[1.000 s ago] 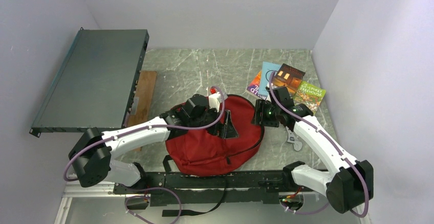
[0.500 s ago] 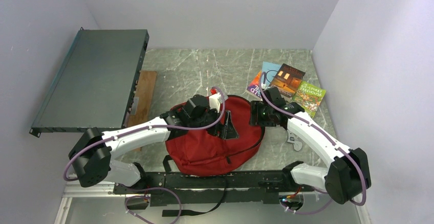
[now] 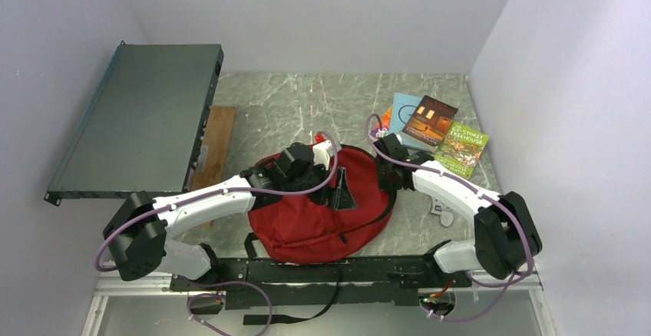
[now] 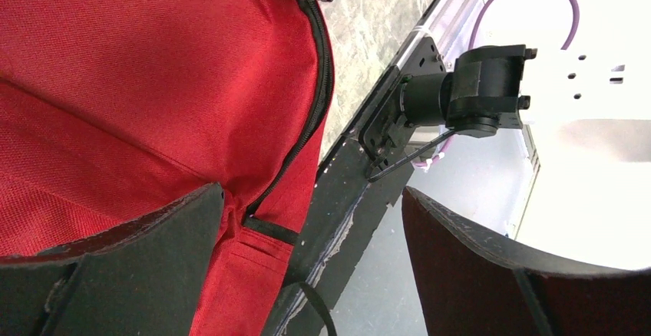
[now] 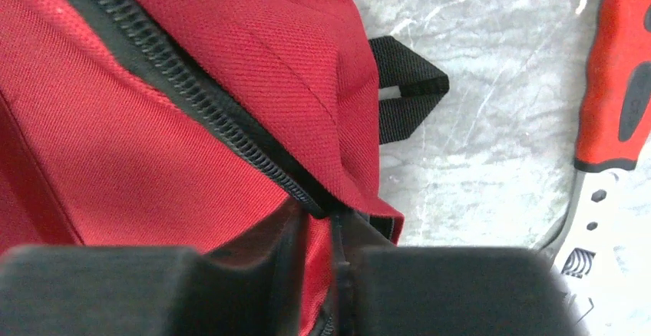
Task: Pack the student bag
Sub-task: Unzip the student bag at the center of the board.
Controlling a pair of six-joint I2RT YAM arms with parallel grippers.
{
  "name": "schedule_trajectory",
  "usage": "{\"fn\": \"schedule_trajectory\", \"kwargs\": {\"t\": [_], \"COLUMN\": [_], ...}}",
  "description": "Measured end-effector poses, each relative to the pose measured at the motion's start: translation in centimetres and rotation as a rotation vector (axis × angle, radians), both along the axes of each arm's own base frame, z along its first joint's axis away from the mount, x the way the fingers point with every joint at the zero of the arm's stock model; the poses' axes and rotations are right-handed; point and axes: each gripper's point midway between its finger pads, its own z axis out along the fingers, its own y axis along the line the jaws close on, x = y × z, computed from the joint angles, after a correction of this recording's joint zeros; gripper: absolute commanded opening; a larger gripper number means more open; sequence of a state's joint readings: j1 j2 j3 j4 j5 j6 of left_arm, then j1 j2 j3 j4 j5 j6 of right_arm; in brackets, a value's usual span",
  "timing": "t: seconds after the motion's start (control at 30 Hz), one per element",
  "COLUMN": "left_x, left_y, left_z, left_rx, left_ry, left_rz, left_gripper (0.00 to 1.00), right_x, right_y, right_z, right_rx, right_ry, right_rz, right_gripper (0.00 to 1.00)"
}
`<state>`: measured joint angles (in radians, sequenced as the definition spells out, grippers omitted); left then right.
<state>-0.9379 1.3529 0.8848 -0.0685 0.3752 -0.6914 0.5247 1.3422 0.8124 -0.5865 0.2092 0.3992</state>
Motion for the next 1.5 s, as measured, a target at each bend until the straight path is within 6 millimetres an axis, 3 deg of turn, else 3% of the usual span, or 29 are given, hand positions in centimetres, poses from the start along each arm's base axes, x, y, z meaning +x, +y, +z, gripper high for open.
{"fn": "schedule_trajectory", "kwargs": {"t": [0.13, 0.27, 0.37, 0.5, 0.57, 0.73, 0.93, 0.97, 1.07, 1.13, 1.17, 1.23, 1.37, 1.43, 1.5], "left_x": [0.2, 0.5, 0.6, 0.5, 0.6, 0.9, 2.2, 2.4, 2.9, 3.2, 3.3, 3.5, 3.5, 3.2, 3.0], "left_y": [0.2, 0.4, 0.7, 1.3, 1.3, 1.4, 3.3, 3.6, 4.8, 5.6, 6.0, 6.4, 7.3, 8.1, 8.7], "left_z": [-0.3, -0.3, 0.4, 1.4, 1.9, 2.5, -0.6, -1.1, -2.5, -3.1, -3.4, -3.5, -3.6, -3.9, -4.0], "left_rx": [0.015, 0.018, -0.019, -0.071, -0.086, -0.08, 0.08, 0.1, 0.17, 0.211, 0.232, 0.246, 0.256, 0.26, 0.255], "left_ry": [-0.001, -0.01, -0.039, -0.088, -0.114, -0.163, -0.153, -0.151, -0.149, -0.15, -0.156, -0.166, -0.18, -0.18, -0.18], "left_rz": [0.014, 0.033, 0.054, 0.116, 0.146, 0.229, 0.34, 0.353, 0.403, 0.436, 0.447, 0.458, 0.476, 0.48, 0.483], "left_gripper": [0.92, 0.97, 0.99, 0.97, 0.98, 0.95, 0.87, 0.82, 0.42, 0.25, 0.2, 0.01, 0.0, 0.0, 0.0], "right_x": [0.3, -0.3, -1.0, -1.8, -2.2, -3.1, -3.0, -3.0, -3.3, -3.4, -3.4, -3.3, -1.7, 0.1, 1.3], "right_y": [0.9, 3.4, 6.8, 11.9, 13.7, 16.0, 17.1, 17.3, 17.9, 18.0, 18.0, 17.8, 16.7, 15.4, 14.2], "right_z": [-0.4, 1.0, 4.6, 11.0, 12.8, 12.6, 14.0, 14.4, 15.1, 15.1, 15.0, 14.5, 15.3, 16.6, 17.3], "right_rx": [0.027, 0.168, 0.396, 0.772, 0.918, 1.13, 1.269, 1.286, 1.317, 1.314, 1.305, 1.262, 1.147, 1.077, 1.026], "right_ry": [-0.008, 0.003, -0.013, -0.026, 0.005, 0.155, 0.222, 0.227, 0.237, 0.238, 0.235, 0.231, 0.149, 0.056, -0.014], "right_rz": [0.026, 0.071, 0.105, 0.141, 0.147, 0.081, 0.029, 0.029, 0.036, 0.041, 0.045, 0.048, 0.084, 0.103, 0.119], "right_gripper": [0.0, 0.0, 0.0, 0.0, 0.0, 0.0, 0.0, 0.0, 0.0, 0.0, 0.05, 0.25, 0.62, 0.86, 0.98]}}
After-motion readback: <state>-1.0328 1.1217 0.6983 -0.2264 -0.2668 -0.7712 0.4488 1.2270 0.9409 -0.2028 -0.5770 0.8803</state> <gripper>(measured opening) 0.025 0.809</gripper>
